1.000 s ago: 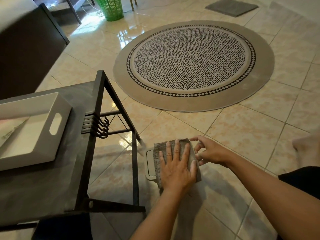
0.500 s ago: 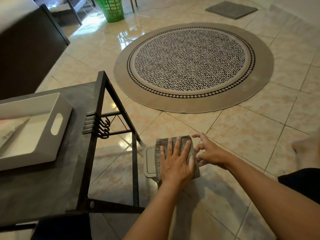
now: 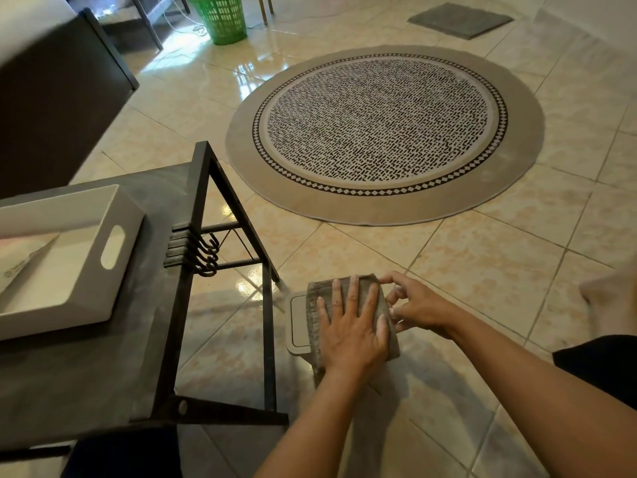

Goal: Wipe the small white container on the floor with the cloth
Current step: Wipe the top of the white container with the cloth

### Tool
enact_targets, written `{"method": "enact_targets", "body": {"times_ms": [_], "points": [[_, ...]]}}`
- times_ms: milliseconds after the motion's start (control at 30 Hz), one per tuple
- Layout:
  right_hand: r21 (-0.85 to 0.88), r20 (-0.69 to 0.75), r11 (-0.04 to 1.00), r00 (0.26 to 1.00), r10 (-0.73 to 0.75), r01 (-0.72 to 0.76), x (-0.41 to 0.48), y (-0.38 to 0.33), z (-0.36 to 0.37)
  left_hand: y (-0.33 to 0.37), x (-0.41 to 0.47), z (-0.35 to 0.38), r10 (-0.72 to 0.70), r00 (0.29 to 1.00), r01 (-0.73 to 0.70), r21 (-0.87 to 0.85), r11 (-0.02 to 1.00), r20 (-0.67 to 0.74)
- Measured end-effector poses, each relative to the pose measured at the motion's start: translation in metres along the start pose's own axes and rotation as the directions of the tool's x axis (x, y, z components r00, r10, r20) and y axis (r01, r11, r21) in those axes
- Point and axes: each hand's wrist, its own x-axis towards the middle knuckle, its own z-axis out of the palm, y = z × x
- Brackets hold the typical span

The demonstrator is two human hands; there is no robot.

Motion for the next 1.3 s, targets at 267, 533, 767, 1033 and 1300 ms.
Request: {"method": "enact_targets", "body": {"times_ms": [267,533,767,1033,1300], "points": [[-0.001,-0.017,1.000,1.000,0.010,-0.010,-0.001,0.000,0.002,-0.046,-0.002,-0.007,-0.160,0.985,0.158,-0.036,0.987,-0.060],[0.021,-0.062,1.000,0.998,0.014,-0.013,-0.006,0.001,0.006,-0.007,-0.021,0.014,-0.132,0.980,0.130,-0.022,0.991,-0.150],[-0.084,-0.280,0.996,0.960,0.012,-0.037,-0.026,0.013,0.032,-0.017,-0.001,-0.006,-0.261,0.962,0.254,-0.090,0.963,-0.083],[-0.476,-0.072,0.873,0.985,-0.159,0.106,0.040,-0.042,0.008,-0.031,-0.006,-0.006,-0.070,0.997,0.068,-0.054,0.996,-0.036],[-0.459,0.022,0.888,0.999,-0.034,0.040,0.043,-0.033,0.006,-0.026,-0.005,-0.005,-0.161,0.984,0.157,-0.059,0.986,-0.075]]}}
